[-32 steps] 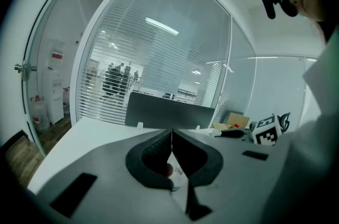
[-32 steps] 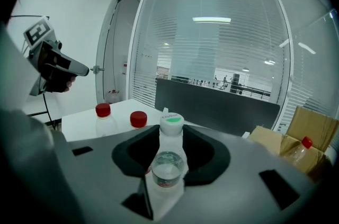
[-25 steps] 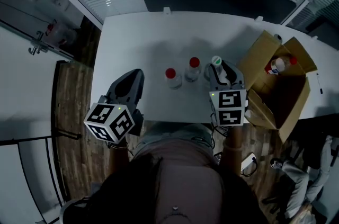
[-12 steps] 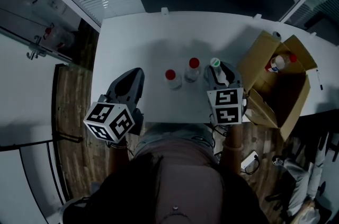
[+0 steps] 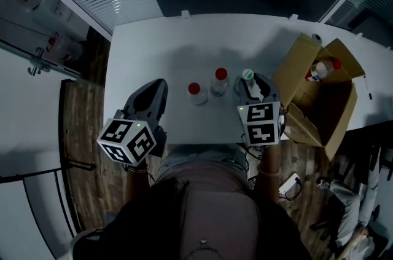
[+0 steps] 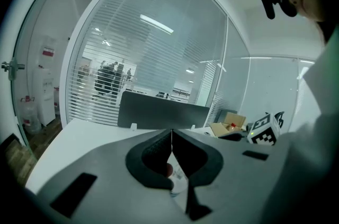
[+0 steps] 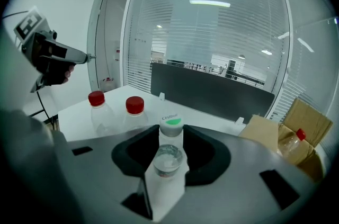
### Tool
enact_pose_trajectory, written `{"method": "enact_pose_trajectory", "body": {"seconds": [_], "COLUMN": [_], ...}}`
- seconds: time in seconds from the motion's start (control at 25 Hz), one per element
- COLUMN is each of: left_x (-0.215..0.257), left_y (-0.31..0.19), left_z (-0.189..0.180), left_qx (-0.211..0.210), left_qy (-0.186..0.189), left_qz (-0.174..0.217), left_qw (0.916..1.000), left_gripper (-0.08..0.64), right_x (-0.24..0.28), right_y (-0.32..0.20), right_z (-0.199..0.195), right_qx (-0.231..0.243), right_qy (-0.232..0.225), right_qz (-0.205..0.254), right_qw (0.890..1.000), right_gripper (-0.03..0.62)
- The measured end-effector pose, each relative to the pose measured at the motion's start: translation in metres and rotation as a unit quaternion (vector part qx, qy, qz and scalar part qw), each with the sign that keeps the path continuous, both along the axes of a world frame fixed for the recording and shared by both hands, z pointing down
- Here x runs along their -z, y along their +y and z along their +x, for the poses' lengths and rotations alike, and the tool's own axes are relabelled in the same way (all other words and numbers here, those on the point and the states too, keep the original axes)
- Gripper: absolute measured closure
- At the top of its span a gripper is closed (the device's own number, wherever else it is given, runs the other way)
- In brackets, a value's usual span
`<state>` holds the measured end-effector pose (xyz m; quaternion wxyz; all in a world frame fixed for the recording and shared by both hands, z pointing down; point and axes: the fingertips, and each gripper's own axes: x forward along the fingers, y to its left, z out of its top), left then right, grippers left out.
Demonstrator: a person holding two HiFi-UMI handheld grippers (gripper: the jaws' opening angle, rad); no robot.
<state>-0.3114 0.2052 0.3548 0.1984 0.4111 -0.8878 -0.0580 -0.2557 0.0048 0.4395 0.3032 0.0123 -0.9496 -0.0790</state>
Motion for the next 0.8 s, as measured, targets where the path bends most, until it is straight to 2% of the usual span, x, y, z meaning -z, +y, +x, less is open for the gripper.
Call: {"method": "enact_pose_trajectory", "body": {"seconds": [0.8], "left_x": [0.001], "left_y": [-0.007], "left_z": [0.006], "left_qx": [-0.031], "left_qy": [-0.002], "left_qz": [0.001], "left_qw": [0.9995], "left_gripper": [0.551], "right_x": [0.000], "right_y": [-0.008], "right_z": [0.018], "right_qx": [-0.038], "right_qy": [0.014], "right_qz": [-0.018], "right_qw": [0.999], "right_gripper": [0.442]}}
